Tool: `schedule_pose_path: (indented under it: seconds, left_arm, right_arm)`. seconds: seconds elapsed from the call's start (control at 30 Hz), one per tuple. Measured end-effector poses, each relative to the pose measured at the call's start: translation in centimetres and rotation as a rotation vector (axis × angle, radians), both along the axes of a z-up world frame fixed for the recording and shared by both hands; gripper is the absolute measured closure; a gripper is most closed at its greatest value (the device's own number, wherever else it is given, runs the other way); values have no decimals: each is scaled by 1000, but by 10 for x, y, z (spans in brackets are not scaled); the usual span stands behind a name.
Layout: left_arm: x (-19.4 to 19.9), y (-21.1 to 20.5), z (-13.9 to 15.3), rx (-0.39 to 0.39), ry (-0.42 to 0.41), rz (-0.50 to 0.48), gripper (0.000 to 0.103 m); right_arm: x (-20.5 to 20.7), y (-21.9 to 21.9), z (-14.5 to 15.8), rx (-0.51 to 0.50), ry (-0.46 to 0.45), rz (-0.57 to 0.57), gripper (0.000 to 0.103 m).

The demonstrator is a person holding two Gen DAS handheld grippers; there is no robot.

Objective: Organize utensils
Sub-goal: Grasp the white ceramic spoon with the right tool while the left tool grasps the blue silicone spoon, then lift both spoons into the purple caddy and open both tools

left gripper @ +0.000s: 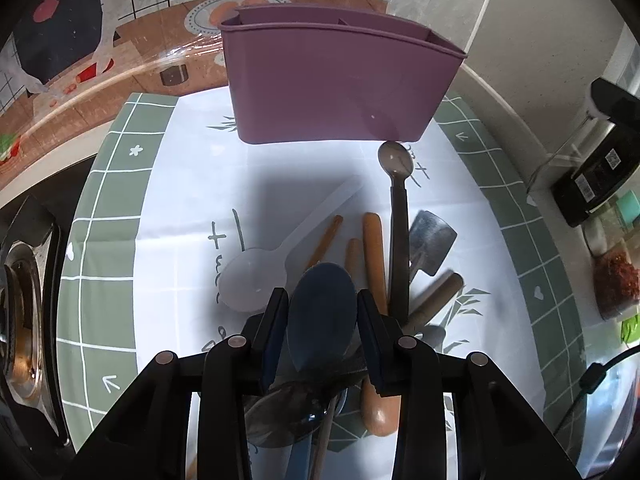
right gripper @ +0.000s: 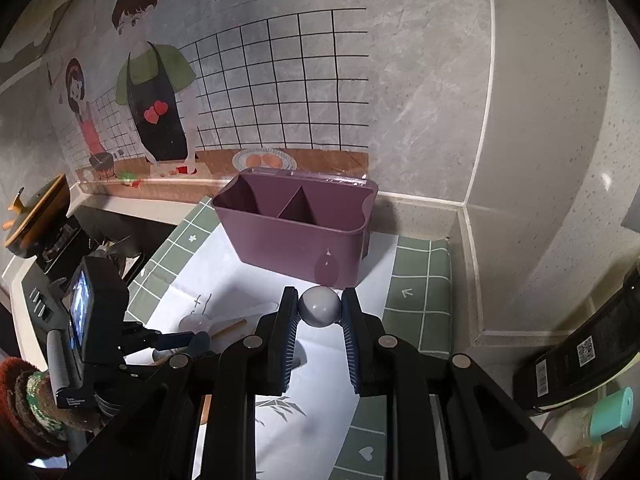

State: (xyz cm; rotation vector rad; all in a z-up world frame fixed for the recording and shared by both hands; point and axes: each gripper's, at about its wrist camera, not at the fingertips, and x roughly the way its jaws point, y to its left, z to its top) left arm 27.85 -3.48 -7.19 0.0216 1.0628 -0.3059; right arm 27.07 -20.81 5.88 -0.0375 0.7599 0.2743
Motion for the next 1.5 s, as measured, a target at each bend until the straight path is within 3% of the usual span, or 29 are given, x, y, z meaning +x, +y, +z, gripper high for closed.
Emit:
schedule_pose_path:
  seconds: [0.37, 0.53, 0.77, 0.9, 1.07, 1.13, 1.27, 1.5]
  left_arm:
    - [-15, 13, 31, -65, -93, 18, 67]
    - [-21, 26, 60, -136, -166, 18, 68]
    - [-26, 36, 104, -163, -265, 7, 68]
    - [-18, 39, 153, -203, -344, -22, 68]
    - [15, 46, 257, -283, -545, -8, 68]
    - [31, 51, 279, -323, -605, 27, 68]
    - [77, 53, 270, -385, -598, 76, 68]
    - [141, 37, 196, -360, -442, 84, 68]
  right_arm:
    - [-9, 14, 2, 7, 12, 36, 83]
    - [-13, 20, 6, 15, 14, 44, 83]
    - [-13, 22, 25, 83, 17, 54, 83]
    - [-5, 21, 55, 132, 8, 67, 83]
    - [15, 20, 141, 189, -109, 85, 83]
    - [27, 16, 165, 224, -151, 83, 83]
    - [60, 7, 162, 270, -154, 67, 83]
    - [120, 10, 86, 289, -39, 57, 83]
